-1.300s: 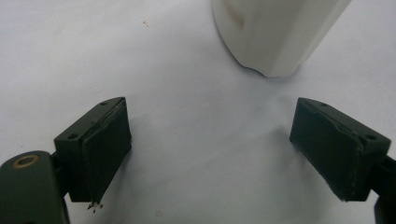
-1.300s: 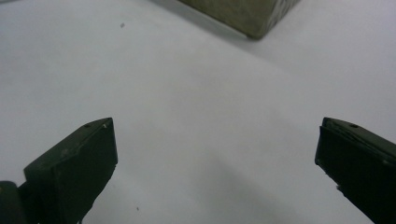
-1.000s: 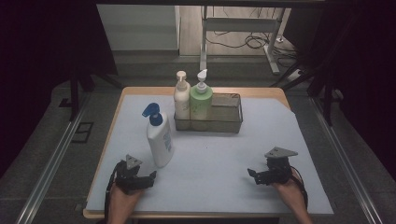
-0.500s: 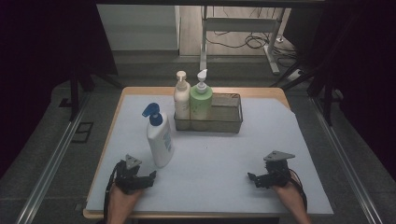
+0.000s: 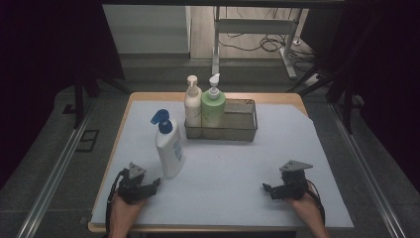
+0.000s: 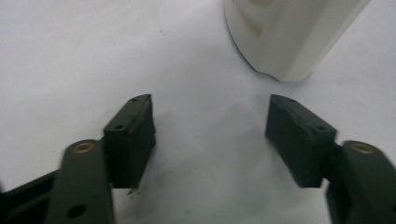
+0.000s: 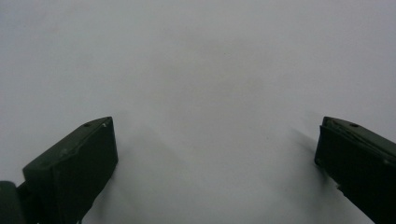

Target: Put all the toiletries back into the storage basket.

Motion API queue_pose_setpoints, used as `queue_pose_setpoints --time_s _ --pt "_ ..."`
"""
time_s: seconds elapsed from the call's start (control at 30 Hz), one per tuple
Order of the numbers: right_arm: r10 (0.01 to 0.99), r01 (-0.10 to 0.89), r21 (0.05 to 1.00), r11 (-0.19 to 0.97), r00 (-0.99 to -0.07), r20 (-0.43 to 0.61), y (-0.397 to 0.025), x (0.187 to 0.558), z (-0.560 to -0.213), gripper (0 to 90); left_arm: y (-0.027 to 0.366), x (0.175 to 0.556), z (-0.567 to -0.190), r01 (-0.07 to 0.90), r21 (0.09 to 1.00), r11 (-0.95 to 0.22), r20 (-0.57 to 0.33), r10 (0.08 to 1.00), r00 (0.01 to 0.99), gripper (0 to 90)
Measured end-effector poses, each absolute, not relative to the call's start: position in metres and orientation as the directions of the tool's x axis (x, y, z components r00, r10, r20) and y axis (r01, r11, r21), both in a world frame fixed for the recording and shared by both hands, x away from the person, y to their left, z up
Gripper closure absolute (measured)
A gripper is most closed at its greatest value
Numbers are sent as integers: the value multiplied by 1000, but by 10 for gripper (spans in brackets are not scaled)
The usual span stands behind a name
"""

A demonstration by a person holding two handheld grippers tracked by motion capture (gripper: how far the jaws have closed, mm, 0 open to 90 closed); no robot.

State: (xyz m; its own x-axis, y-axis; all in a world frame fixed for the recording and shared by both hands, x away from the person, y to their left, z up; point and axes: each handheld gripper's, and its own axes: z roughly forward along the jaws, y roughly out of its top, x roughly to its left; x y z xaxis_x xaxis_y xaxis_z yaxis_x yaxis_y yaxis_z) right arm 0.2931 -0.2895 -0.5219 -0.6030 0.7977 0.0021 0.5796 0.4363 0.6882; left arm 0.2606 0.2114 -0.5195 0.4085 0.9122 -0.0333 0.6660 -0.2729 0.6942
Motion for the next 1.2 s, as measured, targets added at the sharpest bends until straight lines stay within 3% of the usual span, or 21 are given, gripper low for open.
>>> queue_pose_setpoints --time_s 0.2,0.4,0.63,1.2 --pt "798 579 689 436 -603 2 -290 293 -522 0 213 271 -512 657 705 -267 -45 907 418 498" --pt "798 579 689 436 -603 2 -290 293 -522 0 210 287 -509 665 697 -270 -67 898 435 712" --pt "798 578 689 436 -603 1 -290 293 -522 0 203 304 -509 667 689 -284 -83 883 462 890" --pt "798 582 684 439 -603 1 -289 293 -522 0 198 315 -512 640 726 -254 -124 866 484 892"
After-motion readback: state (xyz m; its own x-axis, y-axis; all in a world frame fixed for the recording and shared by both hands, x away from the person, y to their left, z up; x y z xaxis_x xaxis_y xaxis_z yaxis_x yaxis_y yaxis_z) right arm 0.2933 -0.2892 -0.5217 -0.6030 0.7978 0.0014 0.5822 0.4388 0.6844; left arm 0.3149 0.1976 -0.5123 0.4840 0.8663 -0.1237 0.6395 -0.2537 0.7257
